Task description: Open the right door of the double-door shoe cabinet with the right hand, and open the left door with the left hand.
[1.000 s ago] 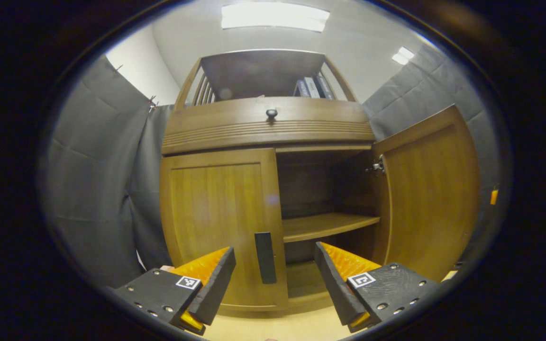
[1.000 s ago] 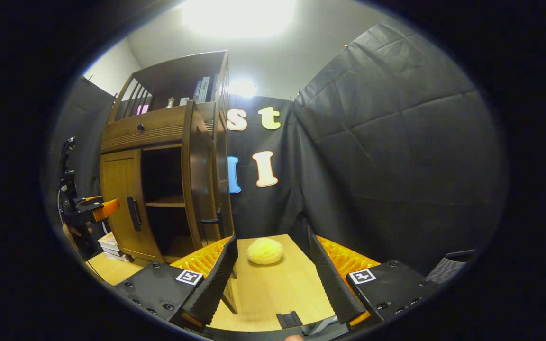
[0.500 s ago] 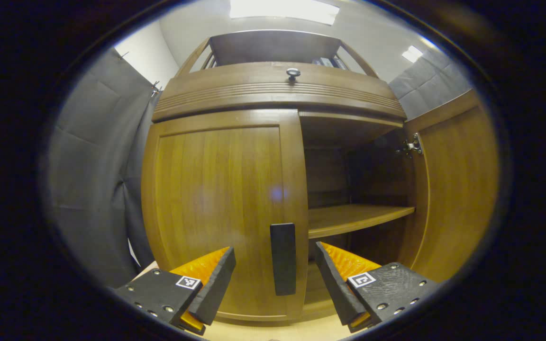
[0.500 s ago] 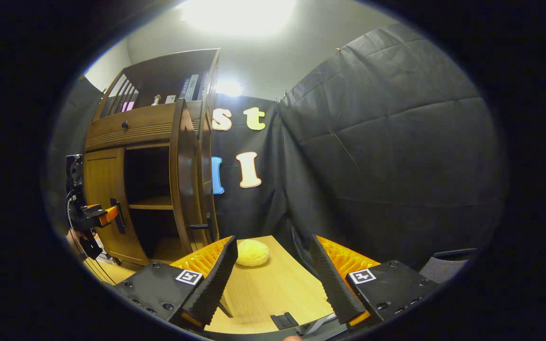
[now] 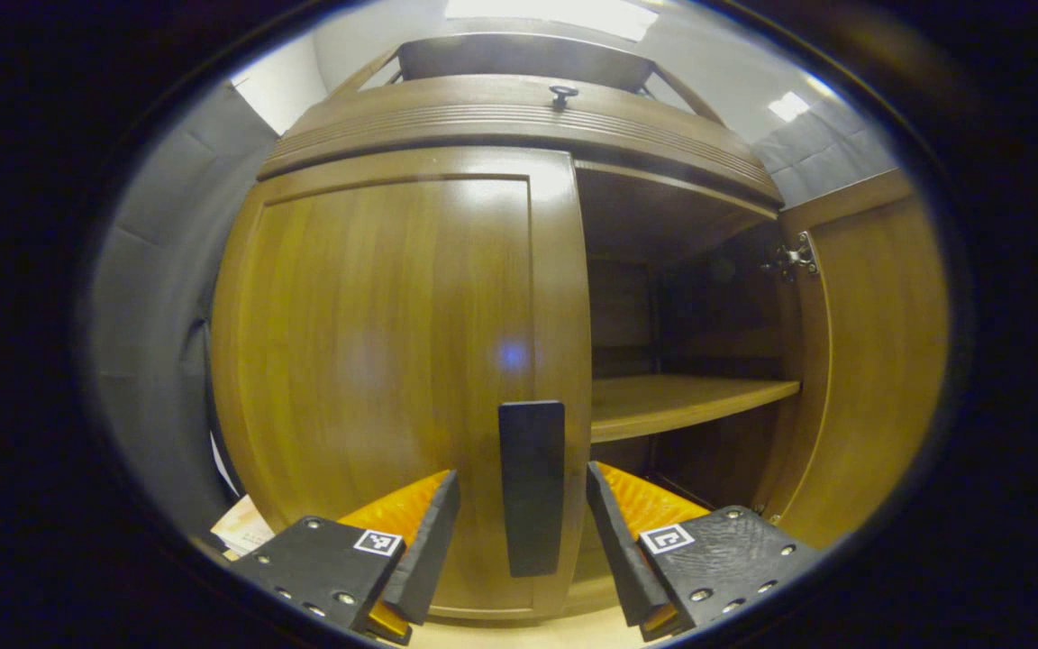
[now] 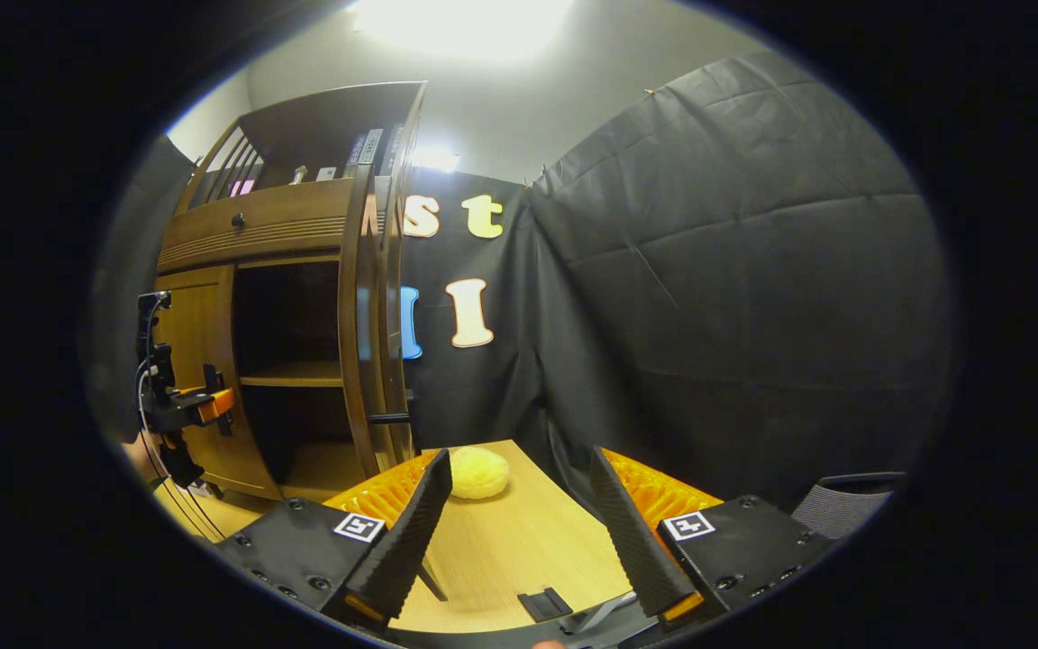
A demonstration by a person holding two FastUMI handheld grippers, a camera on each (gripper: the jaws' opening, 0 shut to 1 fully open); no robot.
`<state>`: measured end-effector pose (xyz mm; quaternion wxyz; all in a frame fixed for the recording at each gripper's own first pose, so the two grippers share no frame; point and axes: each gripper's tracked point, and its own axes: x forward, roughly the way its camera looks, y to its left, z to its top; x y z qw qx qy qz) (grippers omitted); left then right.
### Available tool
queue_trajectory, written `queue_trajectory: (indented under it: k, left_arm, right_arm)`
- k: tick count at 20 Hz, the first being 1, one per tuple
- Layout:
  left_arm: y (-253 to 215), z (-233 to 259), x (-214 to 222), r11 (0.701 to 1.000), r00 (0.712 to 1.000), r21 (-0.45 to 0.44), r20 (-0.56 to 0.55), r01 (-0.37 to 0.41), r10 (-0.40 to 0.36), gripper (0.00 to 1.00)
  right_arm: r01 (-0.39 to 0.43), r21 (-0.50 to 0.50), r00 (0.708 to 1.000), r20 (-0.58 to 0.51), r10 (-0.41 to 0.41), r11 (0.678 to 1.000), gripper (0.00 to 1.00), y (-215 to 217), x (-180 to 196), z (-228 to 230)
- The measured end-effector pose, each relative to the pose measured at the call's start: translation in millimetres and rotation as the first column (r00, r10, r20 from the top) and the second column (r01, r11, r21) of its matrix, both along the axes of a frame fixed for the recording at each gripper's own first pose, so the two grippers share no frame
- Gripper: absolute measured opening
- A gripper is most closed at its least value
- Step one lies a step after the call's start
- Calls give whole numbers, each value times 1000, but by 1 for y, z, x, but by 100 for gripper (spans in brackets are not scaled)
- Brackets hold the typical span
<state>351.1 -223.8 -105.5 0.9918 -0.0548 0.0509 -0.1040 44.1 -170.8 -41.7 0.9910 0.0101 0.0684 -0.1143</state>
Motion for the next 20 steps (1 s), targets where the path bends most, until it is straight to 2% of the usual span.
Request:
queue_trajectory:
  k: [2, 3, 4, 5, 6, 9, 13, 14, 15, 17, 20]
  left_arm:
    - [-1, -2, 1, 1000, 1000, -1, -4, -4, 4, 45]
    - [1, -4, 3, 1000, 1000, 16, -11, -12, 12, 44]
    - [-1, -7, 5, 1000, 1000, 18, -21, -10, 11, 35]
    - [-4, -10, 5, 1000, 999, 3, -35, 12, -12, 33]
    - [-4, -10, 1, 1000, 999, -19, -34, -4, 4, 31]
    - [-3, -12, 3, 1000, 997, 6, -73, -28, 28, 24]
    - [-2, -9, -6, 999, 995, -14, -95, -32, 30, 24]
    - [0, -9, -13, 999, 995, -8, -93, -33, 32, 19]
    - [1, -7, -18, 999, 995, -5, -92, -35, 35, 19]
    - [6, -5, -29, 999, 994, -7, -97, -45, 44, 19]
    - [13, -4, -45, 998, 992, -9, -107, -61, 60, 19]
  right_arm:
    - [-4, 4, 1000, 0, 4, 1000, 96, 1, 0, -1]
    - [-2, 6, 1000, -2, 2, 1000, 96, 0, 0, -3]
    - [-2, 9, 1000, -4, 2, 1000, 96, -1, 0, -3]
    - [-4, 14, 1000, -3, 4, 1000, 96, -1, -1, -3]
    - [-7, 18, 1000, -2, 7, 1000, 96, 0, -2, -3]
    - [-19, 18, 1000, 3, 19, 1000, 96, -1, -3, -2]
    - [-32, 31, 999, 26, 31, 999, 96, -5, -8, 2]
    - [-36, 39, 999, 28, 35, 999, 96, -5, -9, 2]
    - [-39, 44, 999, 29, 38, 998, 92, -7, -8, 1]
    - [-49, 51, 998, 32, 47, 997, 96, -7, -8, -1]
    - [-74, 58, 997, 34, 72, 996, 96, -4, -8, -3]
